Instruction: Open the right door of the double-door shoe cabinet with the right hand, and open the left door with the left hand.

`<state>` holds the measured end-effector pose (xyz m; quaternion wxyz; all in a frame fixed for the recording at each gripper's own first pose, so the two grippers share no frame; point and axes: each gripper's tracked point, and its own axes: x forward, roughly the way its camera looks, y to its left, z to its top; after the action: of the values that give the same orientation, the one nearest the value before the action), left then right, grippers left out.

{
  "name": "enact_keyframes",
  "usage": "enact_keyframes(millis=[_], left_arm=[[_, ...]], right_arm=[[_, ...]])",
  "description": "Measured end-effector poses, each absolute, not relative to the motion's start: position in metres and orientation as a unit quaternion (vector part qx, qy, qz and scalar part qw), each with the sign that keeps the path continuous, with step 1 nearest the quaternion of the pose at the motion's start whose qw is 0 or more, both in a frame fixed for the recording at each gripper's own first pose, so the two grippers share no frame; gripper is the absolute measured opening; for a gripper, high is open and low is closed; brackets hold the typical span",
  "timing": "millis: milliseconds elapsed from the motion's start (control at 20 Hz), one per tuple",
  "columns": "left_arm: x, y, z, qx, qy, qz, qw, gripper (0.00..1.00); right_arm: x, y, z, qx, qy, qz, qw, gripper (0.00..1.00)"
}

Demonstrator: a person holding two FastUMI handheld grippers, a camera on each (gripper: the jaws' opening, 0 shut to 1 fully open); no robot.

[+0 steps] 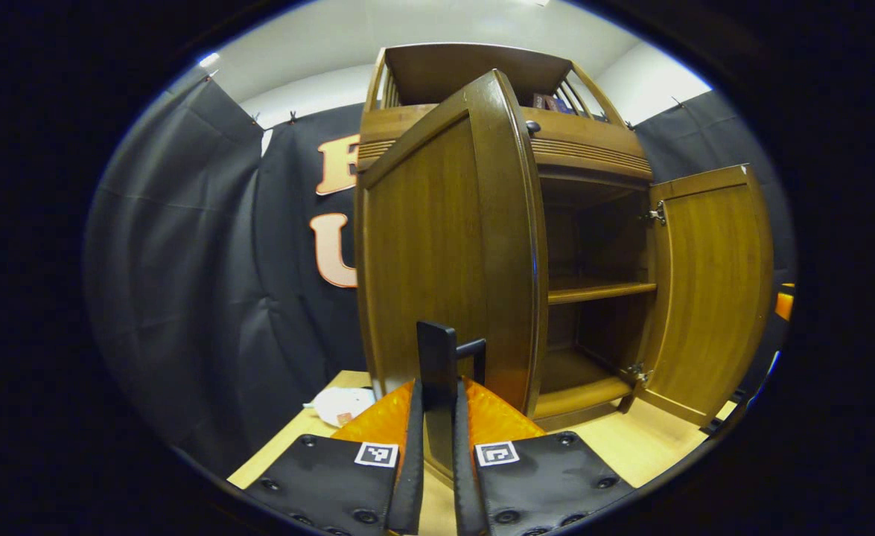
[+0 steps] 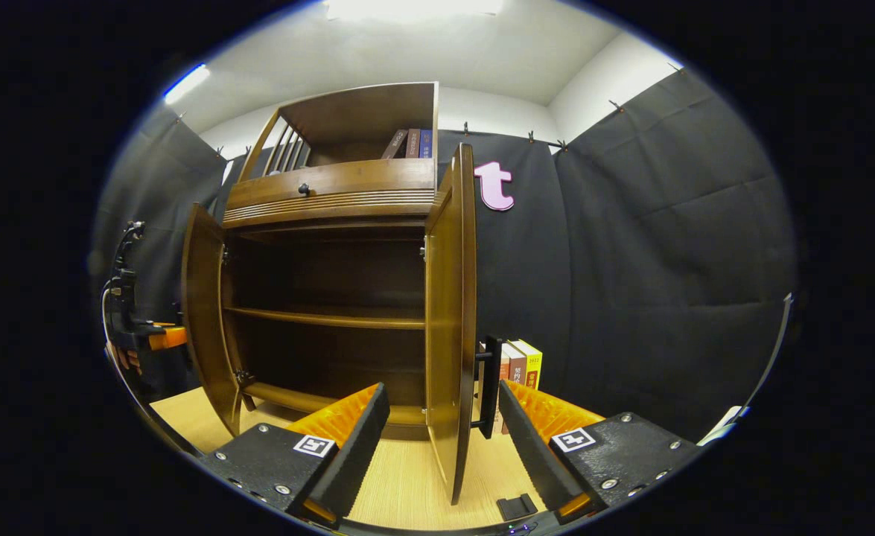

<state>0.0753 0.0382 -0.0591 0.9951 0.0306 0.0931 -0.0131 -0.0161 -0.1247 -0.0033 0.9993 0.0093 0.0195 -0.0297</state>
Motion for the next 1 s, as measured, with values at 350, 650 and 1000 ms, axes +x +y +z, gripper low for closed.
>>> enact_keyframes(millis=[350,650,1000], left_arm=[[0.062,0.101,-0.054,0.013,0.085,0.009,0.996,0.18],[0.062,0.143,-0.053,0.022,0.078,-0.016,0.997,0.02],[0.070,0.184,-0.055,-0.010,0.074,-0.082,0.994,0.03]], right_arm=[[-0.009,-0.111,-0.007,0.003,0.026,-0.022,0.999,0.90],[-0.004,-0.098,-0.006,-0.005,0.030,-0.024,0.999,0.90],[-0.006,-0.083,0.000,0.009,0.026,-0.033,0.999,0.90]])
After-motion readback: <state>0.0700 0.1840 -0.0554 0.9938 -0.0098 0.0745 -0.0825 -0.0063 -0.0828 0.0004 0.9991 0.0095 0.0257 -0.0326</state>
